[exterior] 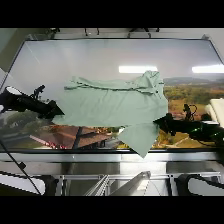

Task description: Fold the shirts.

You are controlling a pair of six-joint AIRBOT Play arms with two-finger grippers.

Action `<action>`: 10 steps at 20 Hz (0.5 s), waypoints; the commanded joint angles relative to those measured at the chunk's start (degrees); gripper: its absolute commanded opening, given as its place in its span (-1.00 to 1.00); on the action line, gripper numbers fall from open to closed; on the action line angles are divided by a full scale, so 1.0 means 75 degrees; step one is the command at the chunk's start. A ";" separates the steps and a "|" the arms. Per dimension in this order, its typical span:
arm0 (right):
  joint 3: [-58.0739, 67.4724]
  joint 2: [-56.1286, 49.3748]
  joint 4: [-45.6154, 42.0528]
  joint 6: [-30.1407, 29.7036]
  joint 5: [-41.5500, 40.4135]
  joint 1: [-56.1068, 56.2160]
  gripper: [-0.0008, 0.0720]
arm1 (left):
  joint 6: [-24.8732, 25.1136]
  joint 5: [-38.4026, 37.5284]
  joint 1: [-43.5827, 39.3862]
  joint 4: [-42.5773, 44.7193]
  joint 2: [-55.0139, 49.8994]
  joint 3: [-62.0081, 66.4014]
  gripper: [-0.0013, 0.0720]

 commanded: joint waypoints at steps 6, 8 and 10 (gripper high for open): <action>0.0691 0.1693 0.0644 0.0052 0.2777 -0.1320 -0.92 | 0.0399 -0.0705 0.0539 -0.1087 0.1294 -0.0003 -0.93; 0.1413 0.2903 0.1623 0.0178 0.3952 -0.1993 -0.92 | 0.1294 -0.1486 0.1259 -0.3561 0.2471 -0.0006 -0.93; 0.2366 0.4045 0.2906 0.0396 0.4438 -0.2498 -0.92 | 0.1990 -0.1999 0.1932 -0.6627 0.3893 -0.0003 -0.93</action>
